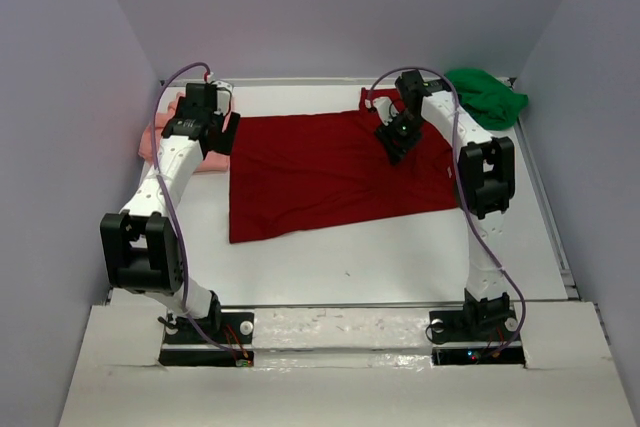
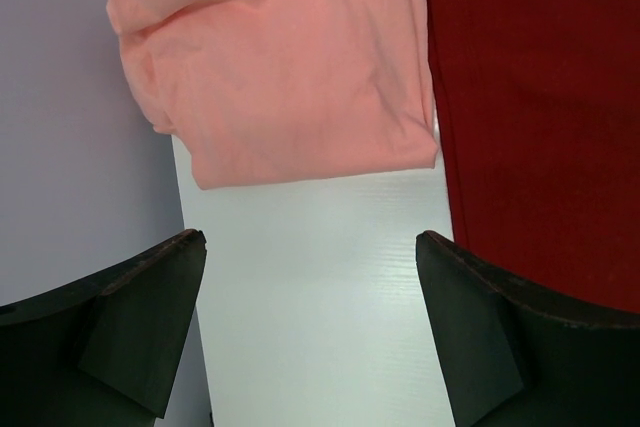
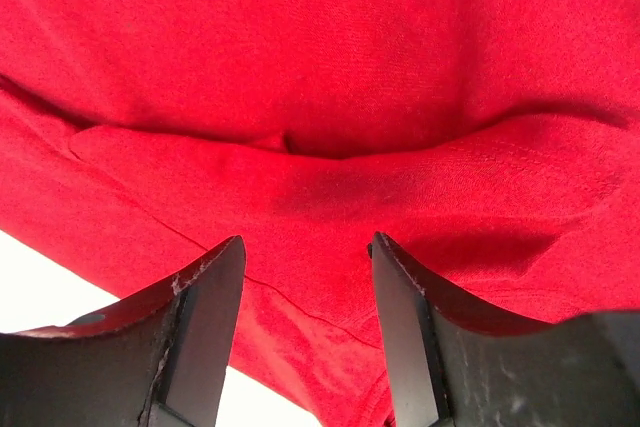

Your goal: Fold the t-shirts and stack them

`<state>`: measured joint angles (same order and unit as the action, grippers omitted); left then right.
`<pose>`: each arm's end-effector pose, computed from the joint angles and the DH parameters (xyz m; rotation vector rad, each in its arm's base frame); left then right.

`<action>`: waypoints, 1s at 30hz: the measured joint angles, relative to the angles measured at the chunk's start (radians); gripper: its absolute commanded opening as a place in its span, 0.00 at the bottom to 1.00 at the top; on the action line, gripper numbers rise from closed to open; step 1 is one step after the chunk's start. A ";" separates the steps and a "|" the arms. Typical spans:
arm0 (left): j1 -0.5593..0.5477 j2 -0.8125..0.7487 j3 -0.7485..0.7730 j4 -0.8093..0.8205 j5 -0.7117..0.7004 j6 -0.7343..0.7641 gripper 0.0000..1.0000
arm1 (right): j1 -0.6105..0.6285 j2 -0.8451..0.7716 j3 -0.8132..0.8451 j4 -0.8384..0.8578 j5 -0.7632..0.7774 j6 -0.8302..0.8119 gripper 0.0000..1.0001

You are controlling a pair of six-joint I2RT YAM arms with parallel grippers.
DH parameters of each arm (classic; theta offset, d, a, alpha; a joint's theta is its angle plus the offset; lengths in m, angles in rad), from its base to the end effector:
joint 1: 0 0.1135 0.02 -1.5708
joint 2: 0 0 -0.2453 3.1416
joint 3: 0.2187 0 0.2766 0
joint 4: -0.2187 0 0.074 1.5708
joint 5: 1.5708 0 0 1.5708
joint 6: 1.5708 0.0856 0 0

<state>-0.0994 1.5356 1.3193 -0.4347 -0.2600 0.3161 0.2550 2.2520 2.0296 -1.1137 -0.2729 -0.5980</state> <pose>0.4128 -0.0191 0.2643 0.3175 2.2039 0.4078 0.4659 0.1453 0.1509 -1.2196 2.5728 0.3279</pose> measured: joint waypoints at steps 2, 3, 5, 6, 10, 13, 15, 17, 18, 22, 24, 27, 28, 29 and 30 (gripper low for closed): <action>0.002 0.000 -0.004 -0.003 0.006 0.000 0.99 | 0.000 0.000 -0.012 0.001 0.011 0.000 0.60; 0.002 0.000 -0.004 -0.003 0.008 0.000 0.99 | 0.000 0.000 -0.015 0.001 0.015 0.000 0.60; 0.002 0.000 -0.004 -0.002 0.013 0.000 0.99 | 0.000 0.000 -0.017 0.001 0.020 0.000 0.60; 0.002 0.000 -0.004 -0.002 0.015 0.000 0.99 | 0.000 0.000 -0.017 0.002 0.023 0.001 0.60; 0.002 0.000 -0.004 -0.003 0.023 0.000 0.99 | 0.000 0.001 -0.017 0.009 0.023 0.003 0.60; 0.003 0.000 -0.004 -0.003 0.024 0.000 0.99 | 0.000 0.013 -0.003 0.006 0.023 0.006 0.60; 0.003 0.000 -0.004 -0.003 0.025 0.000 0.99 | 0.000 0.038 0.027 0.007 0.023 0.010 0.60; 0.003 0.000 -0.004 -0.002 0.025 0.000 0.99 | 0.000 0.065 0.055 0.009 0.022 0.011 0.60; 0.003 0.000 -0.004 -0.002 0.025 0.000 0.99 | 0.000 0.078 0.063 0.009 0.022 0.013 0.60; 0.003 0.000 -0.004 -0.002 0.025 0.000 0.99 | 0.000 0.115 0.087 0.007 0.019 0.018 0.57; 0.003 0.000 -0.004 -0.003 0.025 0.000 0.99 | 0.000 0.134 0.098 0.006 0.015 0.019 0.42; 0.003 0.002 -0.004 -0.003 0.026 0.000 0.99 | 0.000 0.145 0.100 0.006 0.013 0.028 0.02; 0.003 0.003 -0.004 -0.003 0.027 0.000 0.99 | 0.000 0.145 0.100 0.006 0.012 0.027 0.00; 0.003 0.004 -0.004 -0.003 0.028 0.000 0.99 | 0.000 0.145 0.101 0.006 0.011 0.029 0.00; 0.003 0.006 -0.004 -0.003 0.029 0.000 0.99 | 0.000 0.145 0.101 0.006 0.011 0.029 0.00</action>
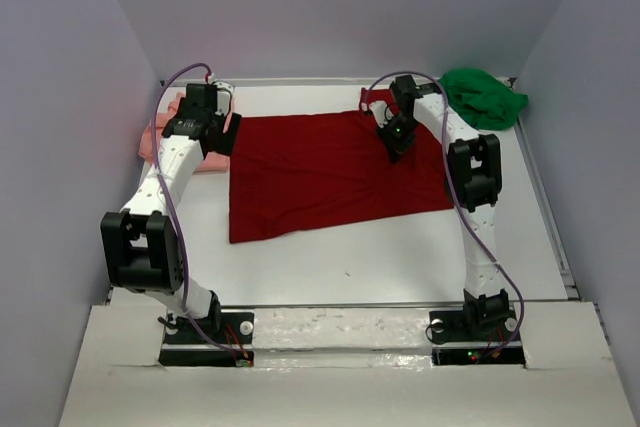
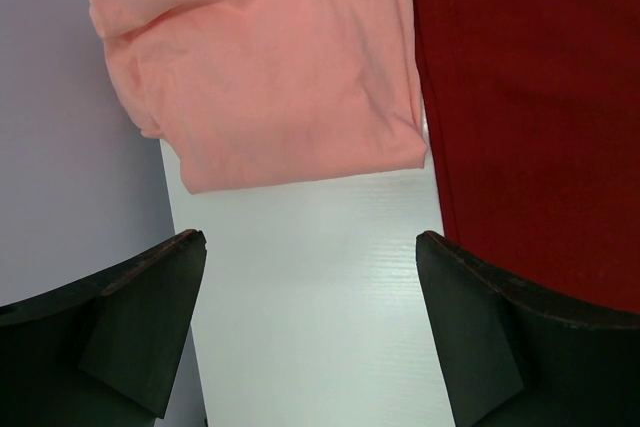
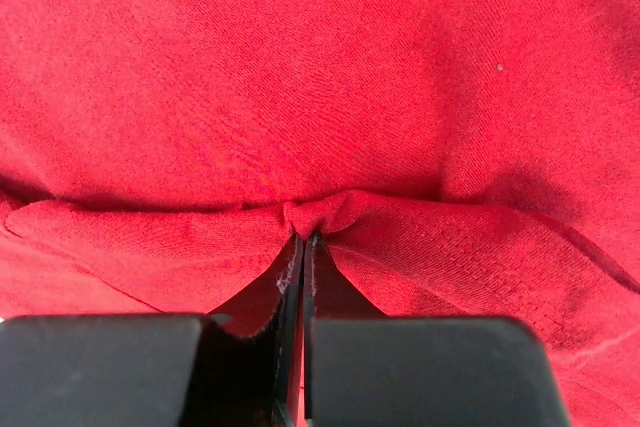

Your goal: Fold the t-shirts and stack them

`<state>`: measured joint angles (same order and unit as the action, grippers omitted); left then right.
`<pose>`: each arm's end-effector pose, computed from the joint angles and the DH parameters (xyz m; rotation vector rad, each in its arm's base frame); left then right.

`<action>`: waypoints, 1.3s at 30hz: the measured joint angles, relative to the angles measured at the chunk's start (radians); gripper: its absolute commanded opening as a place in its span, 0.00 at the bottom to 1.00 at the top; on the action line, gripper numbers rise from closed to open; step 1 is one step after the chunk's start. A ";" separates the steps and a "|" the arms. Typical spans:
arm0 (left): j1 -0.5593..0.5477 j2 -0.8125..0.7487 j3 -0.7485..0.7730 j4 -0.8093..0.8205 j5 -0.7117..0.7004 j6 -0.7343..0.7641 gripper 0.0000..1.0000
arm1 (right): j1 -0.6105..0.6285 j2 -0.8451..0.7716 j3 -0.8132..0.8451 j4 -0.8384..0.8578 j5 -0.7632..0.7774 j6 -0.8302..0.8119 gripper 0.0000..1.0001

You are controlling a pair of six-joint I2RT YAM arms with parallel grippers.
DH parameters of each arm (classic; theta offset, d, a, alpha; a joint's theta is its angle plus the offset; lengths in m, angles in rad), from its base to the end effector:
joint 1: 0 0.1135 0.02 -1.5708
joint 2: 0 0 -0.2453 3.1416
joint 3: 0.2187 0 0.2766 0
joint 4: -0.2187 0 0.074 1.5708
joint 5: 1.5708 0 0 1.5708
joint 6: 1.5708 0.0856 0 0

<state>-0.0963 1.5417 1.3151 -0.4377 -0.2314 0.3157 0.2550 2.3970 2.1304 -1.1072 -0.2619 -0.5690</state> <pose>0.4133 -0.0202 0.2595 0.3337 2.2159 0.3778 0.4853 0.1494 0.1128 -1.1912 2.6319 0.3311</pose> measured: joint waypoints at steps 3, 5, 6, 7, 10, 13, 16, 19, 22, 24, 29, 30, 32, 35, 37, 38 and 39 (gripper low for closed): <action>0.000 0.002 0.000 0.000 0.004 0.000 0.99 | 0.000 0.000 0.000 0.000 0.001 0.000 0.00; 0.000 0.002 0.000 0.000 0.007 0.000 0.99 | 0.000 -0.001 -0.003 0.001 0.004 0.000 0.00; 0.000 0.002 0.000 0.000 0.008 0.000 0.99 | 0.000 -0.001 -0.005 0.001 0.005 0.000 0.00; 0.000 0.002 0.000 0.000 0.010 0.000 0.99 | 0.000 -0.004 -0.014 0.006 0.008 0.000 0.00; 0.000 0.002 0.000 -0.001 0.014 0.000 0.99 | 0.000 -0.030 -0.050 0.011 0.019 0.000 0.00; 0.000 0.002 0.000 -0.001 0.019 0.000 0.99 | 0.000 -0.088 -0.120 0.008 0.031 -0.002 0.00; 0.000 0.002 0.001 -0.002 0.022 0.000 0.99 | 0.000 -0.209 -0.238 0.010 0.040 -0.003 0.00; 0.000 0.002 0.002 -0.004 0.029 0.000 0.99 | 0.000 -0.321 -0.342 0.008 0.030 -0.003 0.00; 0.000 0.002 0.003 -0.008 0.040 0.000 0.99 | 0.000 -0.426 -0.430 -0.007 0.014 -0.003 0.00; 0.000 0.002 0.004 -0.009 0.045 0.000 0.99 | 0.000 -0.471 -0.483 -0.010 0.002 -0.002 0.00; 0.000 0.002 0.010 -0.014 0.059 0.000 0.99 | 0.000 -0.528 -0.587 -0.046 -0.039 -0.002 0.13; 0.000 0.002 0.010 -0.016 0.062 0.000 0.99 | 0.000 -0.533 -0.609 -0.051 -0.055 -0.001 0.23; -0.001 0.002 0.010 -0.019 0.067 0.000 0.99 | 0.000 -0.544 -0.654 -0.066 -0.079 0.004 0.60; -0.002 0.002 0.010 -0.024 0.073 0.000 0.99 | 0.000 -0.563 -0.702 -0.090 -0.099 -0.002 0.99; -0.003 0.002 0.010 -0.025 0.075 0.000 0.99 | 0.000 -0.585 -0.735 -0.096 -0.109 -0.009 1.00; -0.004 0.002 0.010 -0.025 0.076 0.000 0.99 | 0.000 -0.594 -0.745 -0.103 -0.111 -0.010 1.00; -0.006 0.002 0.010 -0.025 0.078 0.000 0.99 | 0.000 -0.597 -0.746 -0.108 -0.113 -0.010 1.00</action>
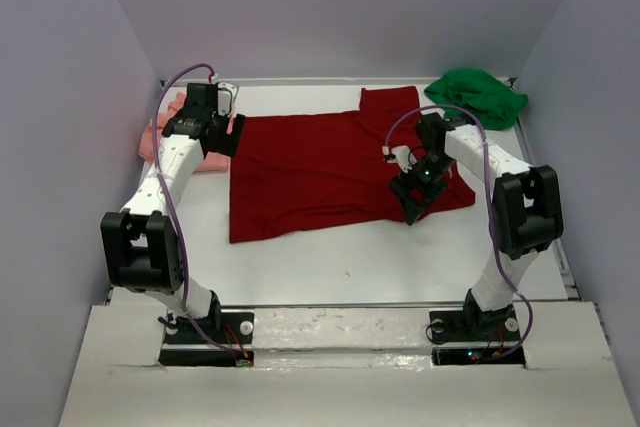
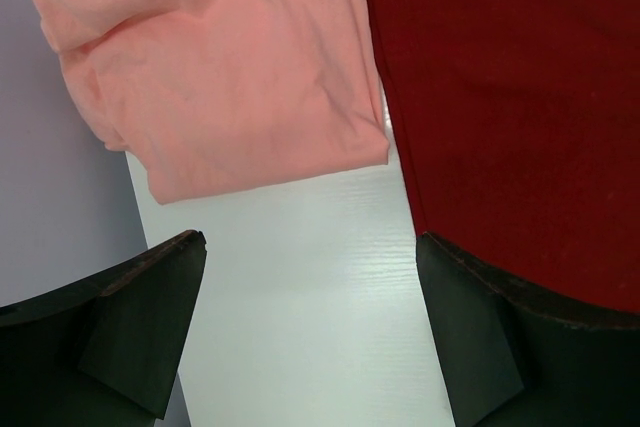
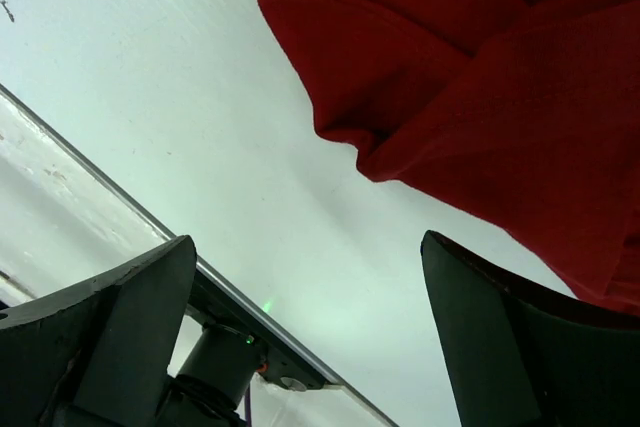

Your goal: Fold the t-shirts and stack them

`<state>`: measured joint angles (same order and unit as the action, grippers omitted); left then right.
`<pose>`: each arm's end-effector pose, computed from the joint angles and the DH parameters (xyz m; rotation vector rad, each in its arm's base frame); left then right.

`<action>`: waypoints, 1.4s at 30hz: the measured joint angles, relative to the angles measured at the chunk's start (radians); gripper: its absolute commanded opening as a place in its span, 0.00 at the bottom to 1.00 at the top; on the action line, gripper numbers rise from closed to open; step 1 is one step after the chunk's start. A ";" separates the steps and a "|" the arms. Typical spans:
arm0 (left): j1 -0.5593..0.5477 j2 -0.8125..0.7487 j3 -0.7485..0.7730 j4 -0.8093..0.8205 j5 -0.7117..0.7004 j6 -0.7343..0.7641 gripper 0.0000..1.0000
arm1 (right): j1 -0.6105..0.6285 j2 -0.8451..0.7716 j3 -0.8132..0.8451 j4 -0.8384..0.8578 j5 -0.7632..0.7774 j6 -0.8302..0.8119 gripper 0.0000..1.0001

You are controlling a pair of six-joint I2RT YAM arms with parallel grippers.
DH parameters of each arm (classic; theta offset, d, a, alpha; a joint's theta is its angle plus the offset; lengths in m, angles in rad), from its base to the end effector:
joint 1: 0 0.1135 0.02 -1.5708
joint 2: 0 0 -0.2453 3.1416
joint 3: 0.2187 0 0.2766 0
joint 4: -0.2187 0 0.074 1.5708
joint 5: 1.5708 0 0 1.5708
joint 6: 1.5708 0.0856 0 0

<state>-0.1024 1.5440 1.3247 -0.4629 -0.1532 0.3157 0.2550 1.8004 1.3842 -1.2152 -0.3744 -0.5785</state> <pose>0.4123 -0.0292 0.2586 0.3879 2.2257 0.2867 0.3189 0.1155 0.1447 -1.2322 2.8274 0.5916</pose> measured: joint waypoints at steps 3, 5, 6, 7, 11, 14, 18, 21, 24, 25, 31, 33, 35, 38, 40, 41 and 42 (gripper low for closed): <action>-0.003 0.000 0.000 -0.005 0.003 0.000 0.99 | 0.000 -0.001 0.001 0.000 0.000 -0.001 1.00; -0.004 0.000 0.000 -0.009 0.004 0.000 0.99 | 0.000 0.000 0.024 -0.010 0.003 0.000 1.00; -0.008 0.000 0.000 -0.010 0.004 0.000 0.99 | 0.000 0.000 0.040 -0.008 0.004 0.000 0.99; -0.008 0.000 0.000 -0.012 0.004 0.000 0.99 | 0.000 0.001 0.070 -0.013 0.006 0.003 0.95; -0.010 0.000 0.000 -0.014 0.006 0.000 0.99 | 0.000 0.013 0.204 0.009 0.012 0.020 0.69; -0.010 0.000 0.000 -0.014 0.006 0.000 0.99 | 0.000 0.047 0.289 0.045 0.016 0.034 0.44; -0.014 0.000 0.000 -0.015 0.006 0.000 0.99 | 0.002 0.143 0.383 0.026 -0.004 0.037 0.28; -0.014 0.000 0.000 -0.016 0.003 0.001 0.99 | 0.007 0.210 0.399 0.003 -0.015 0.025 0.27; -0.014 0.000 -0.003 -0.015 0.003 0.001 0.99 | 0.017 0.222 0.364 -0.022 -0.017 0.009 0.28; -0.014 0.000 -0.005 -0.015 0.003 0.001 0.99 | 0.021 0.222 0.352 -0.032 -0.019 0.002 0.29; -0.015 0.000 -0.006 -0.017 0.003 0.001 0.99 | 0.023 0.221 0.249 -0.054 -0.018 -0.020 0.32; -0.016 0.000 -0.006 -0.019 0.003 0.001 0.99 | 0.023 0.221 0.218 -0.061 -0.018 -0.024 0.33; -0.018 0.000 -0.006 -0.020 0.002 0.001 0.99 | 0.023 0.221 0.199 -0.064 -0.019 -0.027 0.33; -0.021 0.000 -0.006 -0.020 0.002 0.001 0.99 | 0.023 0.221 0.184 -0.066 -0.019 -0.029 0.33; -0.023 0.000 -0.006 -0.020 0.002 0.001 0.99 | 0.023 0.221 0.184 -0.065 -0.024 -0.029 0.33; -0.023 0.000 -0.006 -0.020 0.002 0.002 0.99 | 0.023 0.221 0.184 -0.066 -0.027 -0.029 0.33; -0.023 0.000 -0.006 -0.020 0.002 0.002 0.99 | 0.023 0.222 0.184 -0.065 -0.029 -0.029 0.33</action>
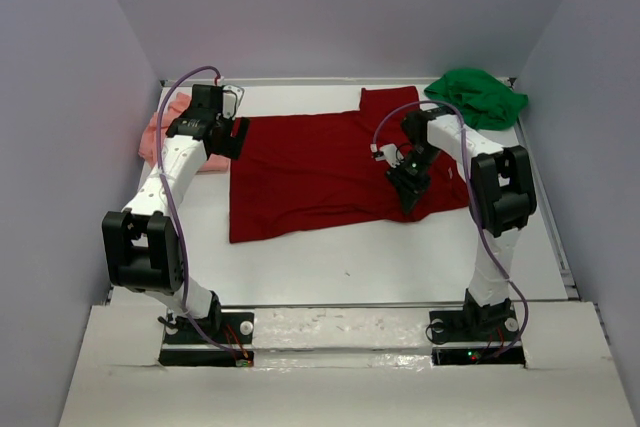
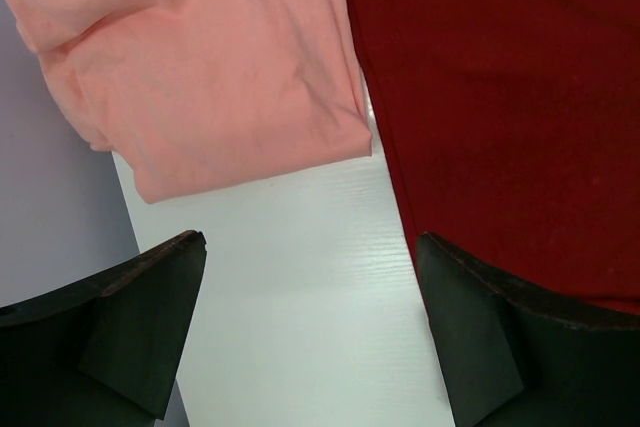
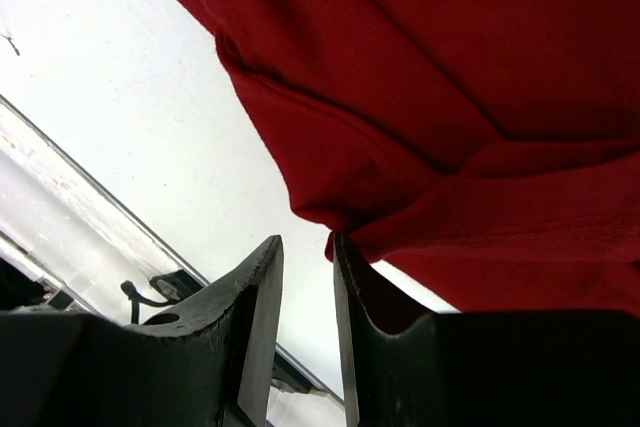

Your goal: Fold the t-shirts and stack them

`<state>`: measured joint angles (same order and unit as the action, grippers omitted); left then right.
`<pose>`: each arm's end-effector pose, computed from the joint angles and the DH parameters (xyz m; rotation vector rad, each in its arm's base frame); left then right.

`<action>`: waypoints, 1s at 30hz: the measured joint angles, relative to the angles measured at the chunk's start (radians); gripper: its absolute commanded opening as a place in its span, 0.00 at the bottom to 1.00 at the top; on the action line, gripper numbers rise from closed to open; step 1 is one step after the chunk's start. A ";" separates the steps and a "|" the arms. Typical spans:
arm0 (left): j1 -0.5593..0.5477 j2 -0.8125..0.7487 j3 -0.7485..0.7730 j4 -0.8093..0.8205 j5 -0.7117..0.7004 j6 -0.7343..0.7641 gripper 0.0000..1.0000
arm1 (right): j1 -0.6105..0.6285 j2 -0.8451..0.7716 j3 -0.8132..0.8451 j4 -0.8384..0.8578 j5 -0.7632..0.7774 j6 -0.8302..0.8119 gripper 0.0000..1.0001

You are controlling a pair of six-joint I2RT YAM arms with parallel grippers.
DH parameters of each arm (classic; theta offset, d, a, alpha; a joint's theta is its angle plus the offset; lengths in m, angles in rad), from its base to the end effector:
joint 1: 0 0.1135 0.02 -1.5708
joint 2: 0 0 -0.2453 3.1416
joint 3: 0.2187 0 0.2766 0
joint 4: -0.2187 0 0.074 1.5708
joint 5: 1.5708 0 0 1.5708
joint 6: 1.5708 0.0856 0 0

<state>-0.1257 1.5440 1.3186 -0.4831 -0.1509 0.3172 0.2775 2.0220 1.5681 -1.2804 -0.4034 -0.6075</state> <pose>0.4088 -0.0387 0.2536 0.4240 2.2446 0.2722 0.3477 0.1340 0.1191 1.2312 -2.7150 -0.6413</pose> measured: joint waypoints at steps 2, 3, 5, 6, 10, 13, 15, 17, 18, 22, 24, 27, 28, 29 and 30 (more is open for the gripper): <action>0.000 0.000 0.000 0.000 0.000 0.000 0.99 | 0.000 0.000 0.002 -0.001 -0.004 0.000 0.35; 0.000 0.000 0.000 0.000 0.000 0.001 0.99 | 0.000 0.000 0.004 0.000 -0.006 0.000 0.37; 0.000 0.000 0.000 0.000 0.000 0.003 0.99 | 0.003 0.005 0.011 -0.001 -0.010 0.001 0.45; 0.000 0.000 0.000 0.000 0.000 0.003 0.99 | 0.004 0.010 0.017 -0.002 -0.012 0.002 0.50; 0.000 0.000 0.000 0.000 0.000 0.004 0.99 | 0.007 0.035 0.031 0.001 -0.026 -0.002 0.67; 0.000 0.000 0.000 0.000 0.000 0.004 0.99 | 0.013 0.055 0.048 0.003 -0.044 -0.011 0.71; -0.002 0.000 0.000 0.000 -0.001 0.005 0.99 | 0.016 0.061 0.060 0.009 -0.051 -0.012 0.72; -0.004 0.000 0.000 0.000 -0.002 0.006 0.99 | 0.021 0.061 0.060 0.027 -0.047 -0.007 0.74; -0.004 0.000 0.000 0.000 -0.002 0.006 0.99 | 0.024 0.062 0.060 0.039 -0.037 -0.004 0.75; -0.004 0.000 0.000 0.000 -0.003 0.007 0.99 | 0.029 0.061 0.060 0.087 0.023 0.023 0.76; -0.005 0.000 0.000 0.000 -0.003 0.007 0.99 | 0.032 0.058 0.051 0.117 0.085 0.045 0.76; -0.006 0.000 -0.001 0.000 -0.004 0.007 0.99 | 0.032 0.040 0.016 0.150 0.166 0.079 0.76; -0.006 0.000 -0.001 0.000 -0.003 0.007 0.99 | 0.032 0.031 0.000 0.154 0.190 0.086 0.76; -0.006 0.000 -0.001 0.000 -0.004 0.007 0.99 | 0.032 0.024 -0.010 0.158 0.207 0.092 0.76; -0.006 0.000 -0.001 0.001 -0.003 0.007 0.99 | 0.032 0.013 -0.027 0.167 0.230 0.100 0.76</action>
<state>-0.1322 1.5440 1.3178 -0.4824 -0.1543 0.3244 0.3092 2.0350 1.5406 -1.1133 -0.1730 -0.5072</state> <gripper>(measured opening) 0.989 0.755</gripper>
